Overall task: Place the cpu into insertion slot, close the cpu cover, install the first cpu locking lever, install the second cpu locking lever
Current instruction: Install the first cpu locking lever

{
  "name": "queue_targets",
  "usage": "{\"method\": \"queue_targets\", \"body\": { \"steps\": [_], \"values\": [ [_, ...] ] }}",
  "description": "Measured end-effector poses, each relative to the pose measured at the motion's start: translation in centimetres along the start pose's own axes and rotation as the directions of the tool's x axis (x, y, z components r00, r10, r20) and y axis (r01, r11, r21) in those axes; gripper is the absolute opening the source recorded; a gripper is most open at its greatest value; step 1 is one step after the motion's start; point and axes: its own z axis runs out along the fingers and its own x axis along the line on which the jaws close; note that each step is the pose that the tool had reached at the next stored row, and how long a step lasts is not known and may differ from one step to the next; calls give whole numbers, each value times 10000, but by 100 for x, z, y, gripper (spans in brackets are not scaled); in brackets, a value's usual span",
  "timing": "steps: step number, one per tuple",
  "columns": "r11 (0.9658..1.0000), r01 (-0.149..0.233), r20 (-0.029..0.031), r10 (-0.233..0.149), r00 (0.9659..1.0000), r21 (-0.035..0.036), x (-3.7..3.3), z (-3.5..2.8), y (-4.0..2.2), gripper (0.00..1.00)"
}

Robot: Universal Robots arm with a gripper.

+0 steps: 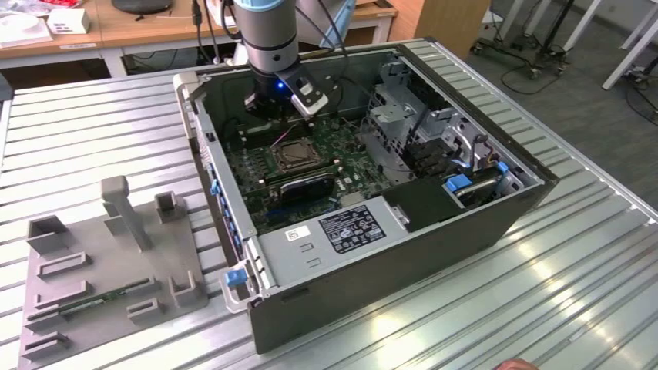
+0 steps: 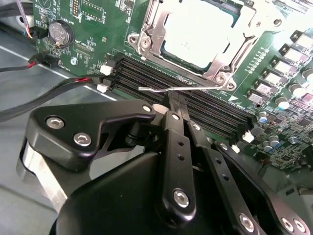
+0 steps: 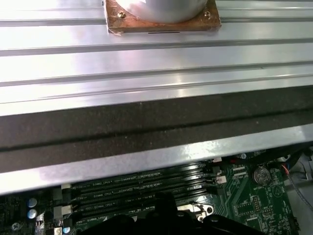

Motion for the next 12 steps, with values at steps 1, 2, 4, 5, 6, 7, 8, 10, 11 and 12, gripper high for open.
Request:
{"method": "queue_targets", "body": {
  "steps": [1, 2, 4, 5, 6, 7, 8, 10, 11, 12],
  "values": [
    [10000, 1, 1, -1, 10000, 5, 0, 0, -3, 11],
    [10000, 2, 3, -2, 10000, 12, -1, -1, -6, 11],
    [10000, 3, 3, -3, 10000, 23, -2, -1, -8, 11],
    [10000, 4, 4, -4, 10000, 23, -1, 1, -10, 11],
    [10000, 5, 4, -5, 10000, 23, -1, 4, -11, 11],
    [10000, 5, 5, -5, 10000, 23, 0, 10, -12, 11],
    [10000, 5, 4, -5, 10000, 24, 0, 16, -14, 11],
    [10000, 5, 4, -5, 10000, 24, 0, 34, -18, 11],
    [10000, 7, 3, -7, 10000, 24, -2, 43, -20, 11],
    [10000, 6, 4, -6, 10000, 24, -5, 53, -21, 11]
  ]
}}
